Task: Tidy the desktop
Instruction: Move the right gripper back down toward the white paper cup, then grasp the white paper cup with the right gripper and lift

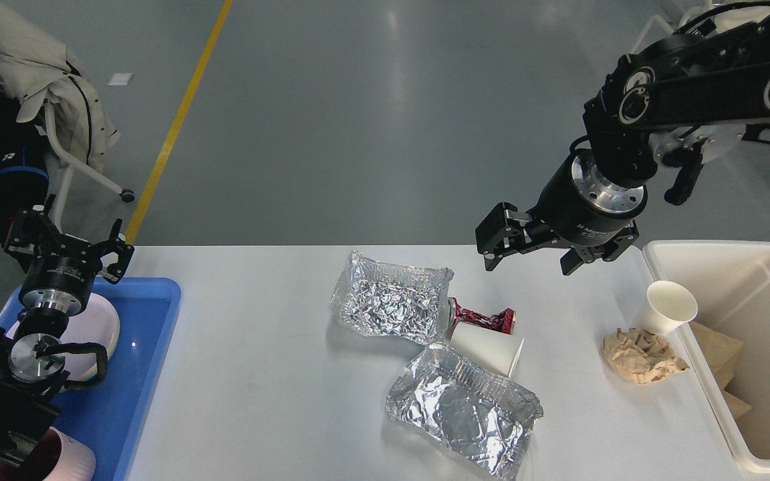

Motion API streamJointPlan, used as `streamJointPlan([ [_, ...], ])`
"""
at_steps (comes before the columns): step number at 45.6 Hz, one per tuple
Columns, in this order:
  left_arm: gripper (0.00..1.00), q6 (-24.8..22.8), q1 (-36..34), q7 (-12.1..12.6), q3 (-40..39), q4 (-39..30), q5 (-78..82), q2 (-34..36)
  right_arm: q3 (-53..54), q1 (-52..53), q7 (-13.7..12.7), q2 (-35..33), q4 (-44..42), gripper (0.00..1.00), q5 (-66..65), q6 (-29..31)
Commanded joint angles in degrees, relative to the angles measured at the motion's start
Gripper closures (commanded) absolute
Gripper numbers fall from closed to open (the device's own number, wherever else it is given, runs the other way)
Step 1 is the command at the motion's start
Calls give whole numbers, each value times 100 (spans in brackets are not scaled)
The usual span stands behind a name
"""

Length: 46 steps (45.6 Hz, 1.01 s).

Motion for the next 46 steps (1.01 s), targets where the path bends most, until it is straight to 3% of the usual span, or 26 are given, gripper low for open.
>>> streamJointPlan([
  [1, 2, 0, 1, 0, -2, 0, -1, 0, -91, -143, -3, -63, 26, 0, 82, -48],
  [7, 2, 0, 1, 0, -2, 0, -1, 0, -354, -415, -3, -160, -79, 0, 47, -223],
  [16, 2, 0, 1, 0, -2, 0, -1, 0, -645, -1091, 6, -880, -404, 0, -85, -232],
  [24, 2, 0, 1, 0, -2, 0, -1, -1, -539, -2084, 24, -1408, -1423, 0, -164, -460],
  [31, 2, 0, 1, 0, -2, 0, -1, 0, -364, -3093, 59, -1382, -2450, 0, -76, -917],
  [46, 2, 0, 1, 0, -2, 0, -1, 0, 374, -4844, 59, -1364, -4289, 0, -58, -988],
])
